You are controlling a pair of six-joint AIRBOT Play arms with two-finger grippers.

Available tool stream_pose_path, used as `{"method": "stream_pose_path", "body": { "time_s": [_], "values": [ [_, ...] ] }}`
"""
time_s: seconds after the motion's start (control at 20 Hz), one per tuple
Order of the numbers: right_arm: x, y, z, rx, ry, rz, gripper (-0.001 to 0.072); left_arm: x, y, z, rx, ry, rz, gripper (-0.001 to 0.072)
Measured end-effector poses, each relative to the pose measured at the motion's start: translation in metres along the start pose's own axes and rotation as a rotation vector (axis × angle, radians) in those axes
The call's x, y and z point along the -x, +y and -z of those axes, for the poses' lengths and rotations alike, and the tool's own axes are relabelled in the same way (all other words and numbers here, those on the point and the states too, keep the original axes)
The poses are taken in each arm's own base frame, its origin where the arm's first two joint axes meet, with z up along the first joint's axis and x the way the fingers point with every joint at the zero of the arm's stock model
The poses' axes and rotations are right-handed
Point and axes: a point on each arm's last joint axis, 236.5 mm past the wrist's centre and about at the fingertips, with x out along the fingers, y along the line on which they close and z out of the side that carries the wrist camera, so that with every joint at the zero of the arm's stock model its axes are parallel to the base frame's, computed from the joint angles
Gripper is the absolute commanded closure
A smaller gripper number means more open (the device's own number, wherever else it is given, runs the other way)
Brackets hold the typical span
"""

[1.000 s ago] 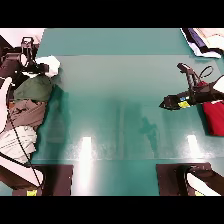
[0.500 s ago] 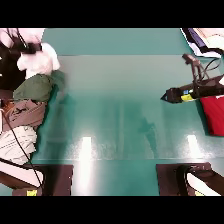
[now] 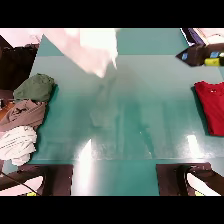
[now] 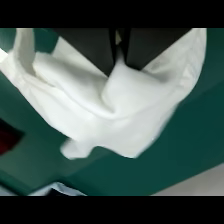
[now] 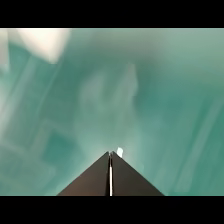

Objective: Fold the shirts.

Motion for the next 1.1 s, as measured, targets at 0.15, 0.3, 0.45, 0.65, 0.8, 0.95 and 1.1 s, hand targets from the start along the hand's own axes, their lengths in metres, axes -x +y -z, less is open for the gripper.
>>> {"method": "stream_pose_path", "body": {
  "time_s": [0.15,0.3,0.45,0.65,0.8,0.95,1.1],
  "values": [
    [0.018,0.009,-0.025,0.03,-0.075,-0.001,0.0691,-0.021,-0.044,0.034,-0.012,0.104,0.146,0.0684],
    [0.027,0.014,-0.035,0.045,-0.103,-0.003,0.0691,-0.062,-0.05,0.09,0.041,0.246,0.223,0.0679],
    [0.03,0.016,-0.031,0.051,-0.083,-0.007,0.0691,-0.105,-0.035,0.14,0.145,0.351,0.231,0.0067],
    [0.031,0.018,-0.024,0.055,-0.051,-0.01,0.0691,-0.114,-0.003,0.188,0.315,0.482,0.195,0.0068],
    [0.031,0.017,-0.022,0.057,-0.042,-0.006,0.0691,-0.098,0.009,0.233,0.432,0.619,0.195,0.0067],
    [0.031,0.014,-0.021,0.061,-0.034,0.005,0.0691,-0.088,0.004,0.293,0.551,0.754,0.203,0.0067],
    [0.03,0.013,-0.02,0.062,-0.031,0.01,0.0691,-0.087,0.001,0.351,0.655,0.83,0.175,0.0066]
  ]
}}
